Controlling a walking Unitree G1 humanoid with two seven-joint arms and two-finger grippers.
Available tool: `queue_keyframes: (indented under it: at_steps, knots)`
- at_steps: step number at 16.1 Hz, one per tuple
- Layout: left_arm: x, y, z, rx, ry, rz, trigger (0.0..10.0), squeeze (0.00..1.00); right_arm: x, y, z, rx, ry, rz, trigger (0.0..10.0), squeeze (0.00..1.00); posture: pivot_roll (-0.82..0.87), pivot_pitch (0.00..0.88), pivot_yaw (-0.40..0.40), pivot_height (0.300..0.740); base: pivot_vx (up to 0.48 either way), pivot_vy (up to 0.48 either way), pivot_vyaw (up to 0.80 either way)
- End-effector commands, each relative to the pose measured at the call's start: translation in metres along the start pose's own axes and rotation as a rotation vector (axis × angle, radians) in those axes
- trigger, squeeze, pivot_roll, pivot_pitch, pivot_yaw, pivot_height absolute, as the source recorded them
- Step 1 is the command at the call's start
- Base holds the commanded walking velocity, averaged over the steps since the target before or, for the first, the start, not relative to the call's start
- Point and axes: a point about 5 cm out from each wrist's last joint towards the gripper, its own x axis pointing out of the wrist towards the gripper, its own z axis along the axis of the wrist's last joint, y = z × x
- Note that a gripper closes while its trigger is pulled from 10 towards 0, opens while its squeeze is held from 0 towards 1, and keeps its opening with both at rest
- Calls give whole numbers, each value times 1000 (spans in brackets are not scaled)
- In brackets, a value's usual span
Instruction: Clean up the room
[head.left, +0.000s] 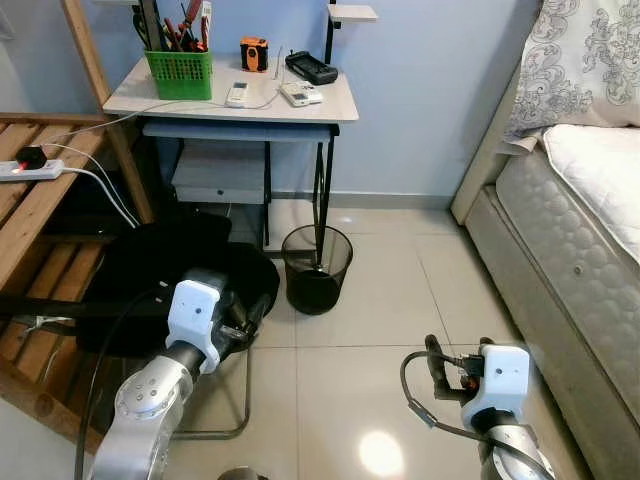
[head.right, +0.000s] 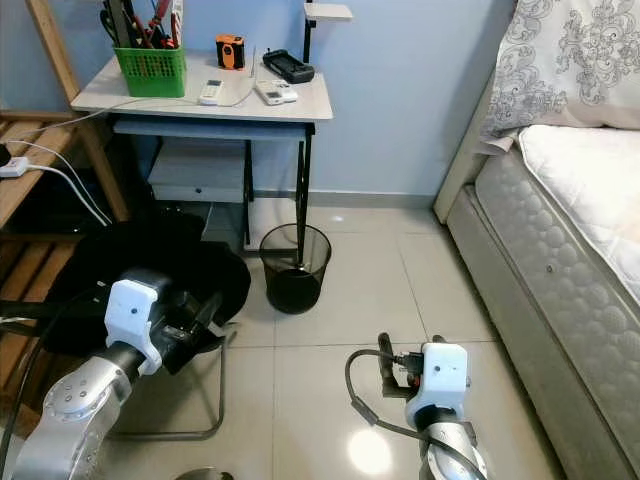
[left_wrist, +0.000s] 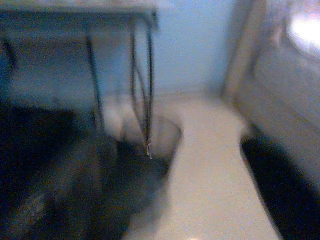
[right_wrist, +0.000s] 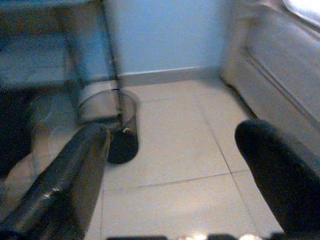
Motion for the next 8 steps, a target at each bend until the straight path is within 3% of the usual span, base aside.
queue_keyframes:
  at_steps: [1, 4, 6, 8]
  knots:
    - [16, -34, 30, 14, -108, -101, 10000, 0, 12, 25, 45, 22, -168, 92, 10000, 0, -49, 0, -5, 740, 0, 0, 0]
    - [19, -32, 31, 1, -110, -86, 10000, 0, 13, 31, 46, 14, -169, 115, 10000, 0, -51, 0, -10, 740, 0, 0, 0]
    - [21, -28, 29, -36, -107, -25, 10000, 0, 15, 34, 47, 15, -150, 132, 10000, 0, -27, 0, -25, 740, 120, -414, 0]
    - [-10, -2, 8, 4, -81, 65, 10000, 0, -8, 8, 31, -41, -120, 78, 10000, 0, -19, 0, -25, 740, 176, -154, 0]
